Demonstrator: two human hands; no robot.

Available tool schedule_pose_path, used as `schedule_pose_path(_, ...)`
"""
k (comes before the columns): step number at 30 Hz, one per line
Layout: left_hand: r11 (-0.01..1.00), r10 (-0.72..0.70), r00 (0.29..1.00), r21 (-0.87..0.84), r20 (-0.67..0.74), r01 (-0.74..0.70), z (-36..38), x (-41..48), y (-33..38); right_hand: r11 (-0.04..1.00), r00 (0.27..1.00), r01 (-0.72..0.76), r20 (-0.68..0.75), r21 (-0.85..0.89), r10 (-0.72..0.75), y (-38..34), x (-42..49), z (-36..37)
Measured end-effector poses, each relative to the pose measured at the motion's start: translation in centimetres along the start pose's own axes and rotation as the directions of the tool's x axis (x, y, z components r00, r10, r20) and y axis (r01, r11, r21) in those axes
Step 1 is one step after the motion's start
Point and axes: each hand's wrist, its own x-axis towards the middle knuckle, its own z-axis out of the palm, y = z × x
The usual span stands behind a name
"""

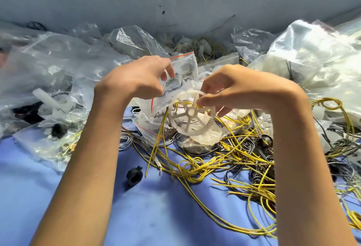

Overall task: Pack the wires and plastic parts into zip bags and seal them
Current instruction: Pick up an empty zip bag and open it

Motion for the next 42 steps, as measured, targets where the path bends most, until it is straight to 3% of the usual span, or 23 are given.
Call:
schedule_pose_path(6,0.999,0.005,1.0,0.04,0.003,-0.005,0.1,0.0,0.0,0.982,1.0,-0.013,-0.021,0.189,0.018,0.4,-0.6,-0.3)
schedule_pose_path(12,0.999,0.005,0.999,0.034,-0.033,-0.004,0.3,0.1,0.2,0.915,0.988,-0.135,-0.02,0.379,0.154,0.3,0.2,0.1)
schedule_pose_path(17,1.0,0.004,0.994,0.005,-0.108,-0.003,0.2,0.1,0.4,0.852,0.953,-0.081,-0.21,0.517,0.218,0.2,0.6,-0.3)
schedule_pose_path(20,1.0,0.022,0.99,-0.004,-0.142,-0.023,0.1,0.0,0.7,0.785,0.905,0.046,-0.359,0.617,0.23,0.0,1.1,-0.7)
schedule_pose_path(22,0.998,0.052,0.986,-0.038,-0.155,-0.059,0.0,0.0,1.1,0.738,0.912,0.152,-0.38,0.657,0.151,-0.2,1.1,-0.7)
schedule_pose_path(26,0.993,0.073,0.966,-0.072,-0.246,-0.093,-0.1,0.1,1.8,0.835,0.936,0.258,-0.341,0.486,-0.09,-0.5,0.7,0.1)
schedule_pose_path(31,0.961,-0.022,0.949,-0.268,-0.314,-0.067,-0.9,-0.3,1.3,0.976,0.931,0.14,-0.359,0.17,-0.071,-0.4,1.7,0.8)
schedule_pose_path(37,0.917,-0.003,0.957,-0.382,-0.289,-0.113,-0.7,-0.4,2.9,0.997,0.93,0.066,-0.36,-0.026,-0.071,-0.6,2.5,1.7)
schedule_pose_path(42,0.908,-0.06,0.942,-0.41,-0.331,-0.085,-0.5,0.0,3.2,0.997,0.918,0.049,-0.39,-0.062,-0.07,-0.7,2.1,1.3)
